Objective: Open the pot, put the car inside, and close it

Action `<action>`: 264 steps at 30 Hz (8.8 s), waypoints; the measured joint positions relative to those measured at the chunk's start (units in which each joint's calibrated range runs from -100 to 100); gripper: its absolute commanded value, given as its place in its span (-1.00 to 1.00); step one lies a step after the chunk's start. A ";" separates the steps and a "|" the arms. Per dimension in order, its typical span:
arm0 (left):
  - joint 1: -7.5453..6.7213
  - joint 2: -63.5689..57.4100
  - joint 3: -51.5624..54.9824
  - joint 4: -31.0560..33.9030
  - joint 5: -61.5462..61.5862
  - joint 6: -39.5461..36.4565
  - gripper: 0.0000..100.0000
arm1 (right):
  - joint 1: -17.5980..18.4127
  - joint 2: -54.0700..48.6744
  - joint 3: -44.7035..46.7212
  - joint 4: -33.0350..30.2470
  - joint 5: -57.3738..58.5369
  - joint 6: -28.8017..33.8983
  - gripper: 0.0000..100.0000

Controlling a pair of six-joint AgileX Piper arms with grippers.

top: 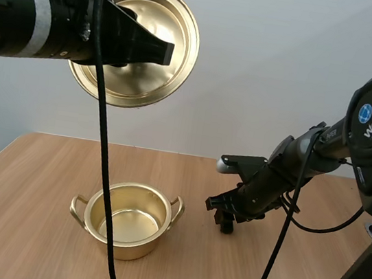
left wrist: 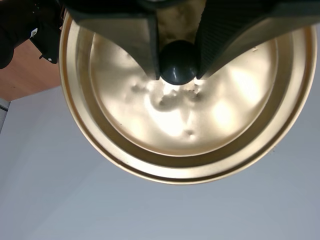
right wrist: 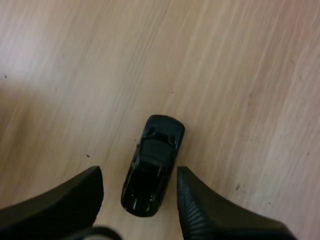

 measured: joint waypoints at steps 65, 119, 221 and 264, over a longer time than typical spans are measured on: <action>3.95 0.00 0.00 -1.63 2.76 1.12 -1.00 | 14.89 -5.01 0.01 26.81 18.46 -34.74 -0.39; -5.59 36.35 26.72 9.59 -9.79 14.84 -1.00 | -1.23 -43.35 3.17 5.17 1.24 -7.75 -1.00; -8.43 -37.08 68.36 20.54 -62.16 -15.41 -0.98 | 3.98 -51.51 46.15 -0.38 -83.82 8.75 -1.00; -8.88 -37.08 68.36 20.54 -62.09 -15.41 -0.98 | 2.61 -92.44 46.15 -10.31 -32.39 17.18 -1.00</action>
